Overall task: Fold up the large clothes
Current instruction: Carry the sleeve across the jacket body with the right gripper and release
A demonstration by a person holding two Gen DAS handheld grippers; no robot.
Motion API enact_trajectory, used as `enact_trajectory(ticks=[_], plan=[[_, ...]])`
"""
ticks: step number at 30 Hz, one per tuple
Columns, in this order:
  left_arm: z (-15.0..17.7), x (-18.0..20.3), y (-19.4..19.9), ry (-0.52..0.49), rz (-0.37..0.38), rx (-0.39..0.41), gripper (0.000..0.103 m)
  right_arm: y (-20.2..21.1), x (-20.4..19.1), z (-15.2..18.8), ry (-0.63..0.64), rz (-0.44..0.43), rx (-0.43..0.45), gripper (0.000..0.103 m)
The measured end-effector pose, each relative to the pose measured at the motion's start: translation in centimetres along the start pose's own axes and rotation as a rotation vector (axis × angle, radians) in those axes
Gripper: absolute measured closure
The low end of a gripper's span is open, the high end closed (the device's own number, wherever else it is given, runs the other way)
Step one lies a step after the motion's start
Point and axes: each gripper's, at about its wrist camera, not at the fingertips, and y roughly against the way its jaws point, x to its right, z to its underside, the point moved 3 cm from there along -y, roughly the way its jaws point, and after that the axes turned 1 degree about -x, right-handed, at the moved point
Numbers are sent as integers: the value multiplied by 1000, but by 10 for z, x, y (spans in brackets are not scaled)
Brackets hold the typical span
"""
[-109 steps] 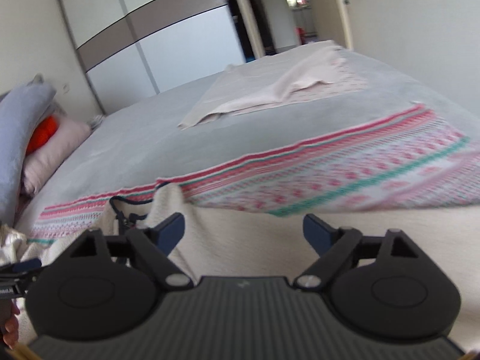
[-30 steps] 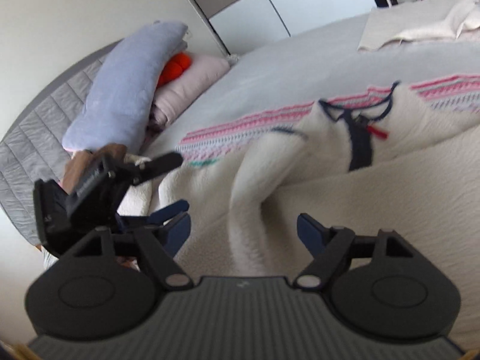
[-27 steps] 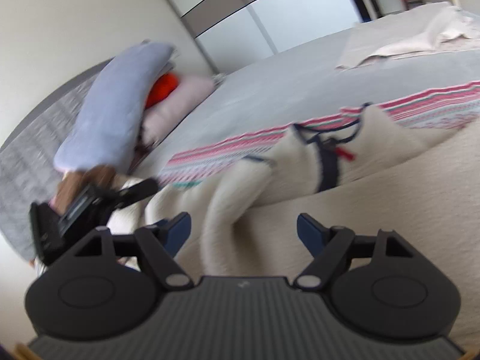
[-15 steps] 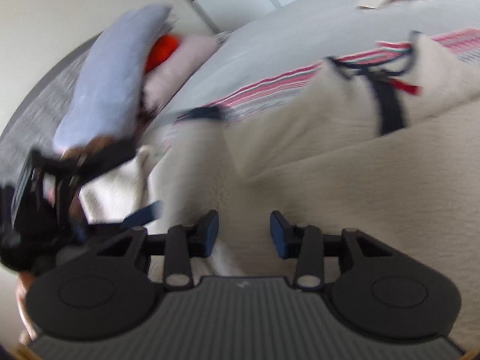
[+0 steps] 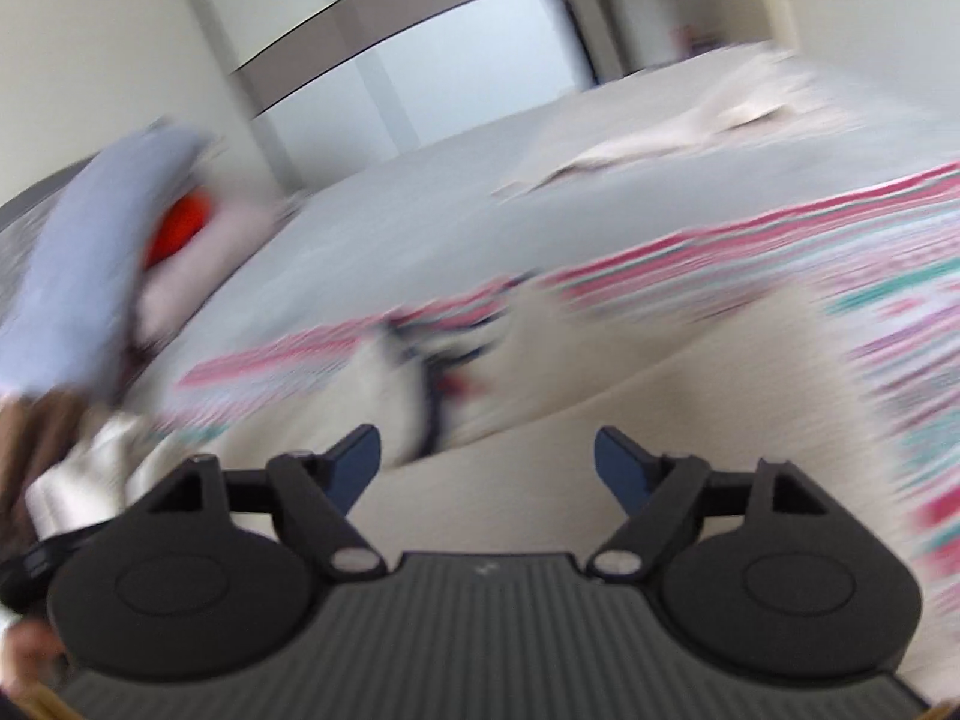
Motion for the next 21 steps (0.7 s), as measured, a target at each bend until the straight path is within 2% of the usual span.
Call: enact_trajectory(ticks=[2,4,5,8,10,11,12,14,15,16,17,18,19,21], plan=[[-6,7,11,-8,67,69,92,1,32,-12,-12,125,51,18],[-6,6,8,-21,45,73,92,-5,59,-20,-52,191,39,18],[-4,3,4,-12,31,55,92,-11,69,-21,-88,186,9,18],[-1,-8,-5,22,-1,22,92,-36,88,-17,-197,100,-99,18],[-1,-6,-6,16,-6,28,92,-54,90,-12,-233,105,-118,31],[-1,-5,-5,14,6,39,92,-59,90,-10,-240,96,-122,64],[-1,-4,-4,13,19,54,92,-60,91,-7,-242,83,-116,83],[0,0,3,11,84,122,92,-46,85,-12,-186,79,25,86],[0,4,9,-4,139,181,92,-38,83,-12,-158,95,87,87],[1,6,11,-20,156,215,92,-33,87,-13,-150,133,133,87],[2,9,11,-41,139,235,92,-35,95,-14,-157,159,140,87],[3,12,4,-76,65,222,92,-41,102,-12,-174,165,109,87],[7,13,-8,-129,-32,173,86,-50,107,-9,-174,175,70,87],[18,13,-35,-220,-187,38,86,-58,106,-3,-134,235,47,80]])
